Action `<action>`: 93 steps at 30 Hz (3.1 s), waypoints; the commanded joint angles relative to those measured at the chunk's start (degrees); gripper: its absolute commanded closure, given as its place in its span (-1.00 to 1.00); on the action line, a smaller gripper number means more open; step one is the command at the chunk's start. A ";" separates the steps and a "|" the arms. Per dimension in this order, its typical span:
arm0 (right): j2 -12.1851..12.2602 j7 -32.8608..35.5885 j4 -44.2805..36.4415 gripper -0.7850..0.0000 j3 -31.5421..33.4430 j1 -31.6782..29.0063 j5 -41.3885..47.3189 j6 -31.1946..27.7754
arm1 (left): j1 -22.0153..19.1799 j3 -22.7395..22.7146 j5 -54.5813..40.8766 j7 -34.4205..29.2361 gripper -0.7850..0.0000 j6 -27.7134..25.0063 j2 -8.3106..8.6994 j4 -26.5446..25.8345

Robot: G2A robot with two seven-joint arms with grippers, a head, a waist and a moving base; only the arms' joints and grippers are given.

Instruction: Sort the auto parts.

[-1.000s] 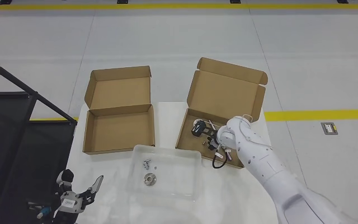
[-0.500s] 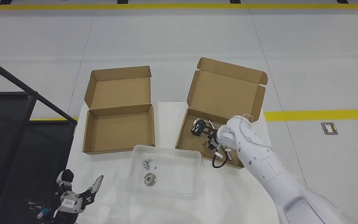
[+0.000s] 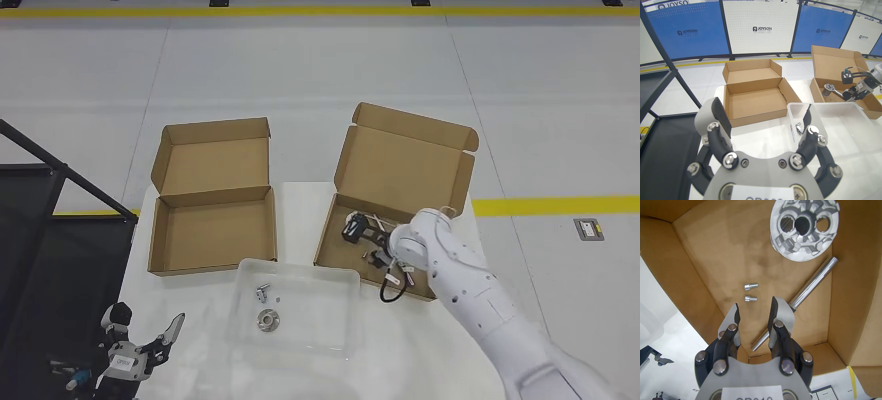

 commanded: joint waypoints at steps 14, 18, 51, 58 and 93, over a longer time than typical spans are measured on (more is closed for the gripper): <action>5.69 -1.64 -28.80 -1.00 14.05 -14.28 -3.04 5.16 | 0.00 0.00 0.00 0.00 -1.00 0.00 0.00 0.00; 7.25 -1.82 -40.52 -1.00 18.36 -21.00 -4.62 4.45 | 0.00 0.00 0.00 0.00 -1.00 0.00 0.00 0.00; 8.63 -15.98 -63.82 -1.00 18.19 -32.01 -13.65 1.14 | -6.10 -5.56 10.69 2.37 -1.00 -12.03 1.38 -0.34; 9.70 -22.04 -71.71 -1.00 20.24 -36.10 -17.01 -6.11 | -14.61 -10.01 24.44 -0.34 -1.00 -32.65 4.15 -0.76; 12.93 -24.86 -74.14 -1.00 29.87 -48.19 -18.33 -15.57 | -34.03 14.50 59.06 2.44 -1.00 -48.32 14.75 1.96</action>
